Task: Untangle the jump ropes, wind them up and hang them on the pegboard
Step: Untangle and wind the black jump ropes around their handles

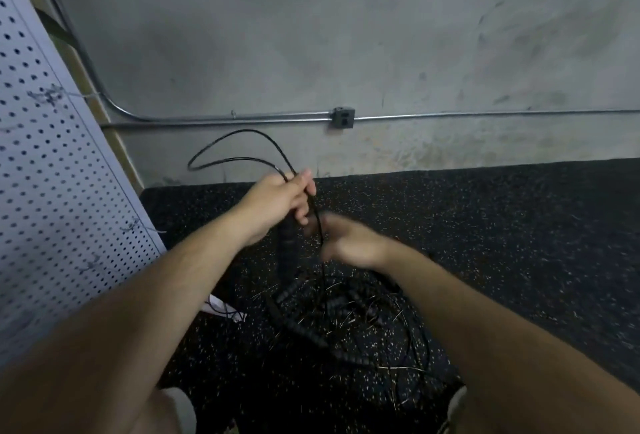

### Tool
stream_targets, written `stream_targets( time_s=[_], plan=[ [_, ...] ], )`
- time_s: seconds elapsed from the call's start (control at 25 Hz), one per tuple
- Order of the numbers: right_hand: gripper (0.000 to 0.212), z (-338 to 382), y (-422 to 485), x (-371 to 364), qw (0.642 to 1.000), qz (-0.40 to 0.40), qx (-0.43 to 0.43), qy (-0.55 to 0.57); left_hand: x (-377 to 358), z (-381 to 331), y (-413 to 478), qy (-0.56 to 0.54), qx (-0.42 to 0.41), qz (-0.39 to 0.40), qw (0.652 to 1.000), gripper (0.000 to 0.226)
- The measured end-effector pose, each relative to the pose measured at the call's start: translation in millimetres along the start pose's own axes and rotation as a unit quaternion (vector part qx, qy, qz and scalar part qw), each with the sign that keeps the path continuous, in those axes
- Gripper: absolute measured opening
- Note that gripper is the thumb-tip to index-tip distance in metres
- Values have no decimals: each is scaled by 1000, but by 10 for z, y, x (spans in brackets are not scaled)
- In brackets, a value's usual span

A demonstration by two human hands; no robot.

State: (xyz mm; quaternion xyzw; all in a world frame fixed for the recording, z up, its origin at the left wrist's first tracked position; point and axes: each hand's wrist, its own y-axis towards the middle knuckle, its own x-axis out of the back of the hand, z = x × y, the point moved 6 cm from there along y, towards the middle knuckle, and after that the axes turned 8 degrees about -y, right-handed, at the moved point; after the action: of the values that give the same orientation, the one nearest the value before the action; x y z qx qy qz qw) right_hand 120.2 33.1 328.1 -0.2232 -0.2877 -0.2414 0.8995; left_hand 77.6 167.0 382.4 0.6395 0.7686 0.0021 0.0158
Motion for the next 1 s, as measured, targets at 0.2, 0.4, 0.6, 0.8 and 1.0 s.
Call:
stream_targets(
  time_s=[0.2, 0.4, 0.6, 0.8, 1.0],
  plan=[
    [21, -57, 258, -129, 997, -4, -29, -71, 211, 137, 229, 8, 4, -10, 1000, 43],
    [20, 322, 101, 598, 945, -234, 52, 224, -87, 717, 18, 128, 81, 127, 980, 21],
    [26, 239, 58, 689, 929, -239, 47, 279, -250, 570, 39, 111, 42, 81, 990, 31],
    [21, -243, 71, -48, 990, 99, -45, -84, -87, 118, 118, -81, 8, 24, 996, 30],
    [16, -127, 40, 283, 995, -97, -19, 14, 63, 368, 159, -13, 31, 23, 999, 34]
  ],
)
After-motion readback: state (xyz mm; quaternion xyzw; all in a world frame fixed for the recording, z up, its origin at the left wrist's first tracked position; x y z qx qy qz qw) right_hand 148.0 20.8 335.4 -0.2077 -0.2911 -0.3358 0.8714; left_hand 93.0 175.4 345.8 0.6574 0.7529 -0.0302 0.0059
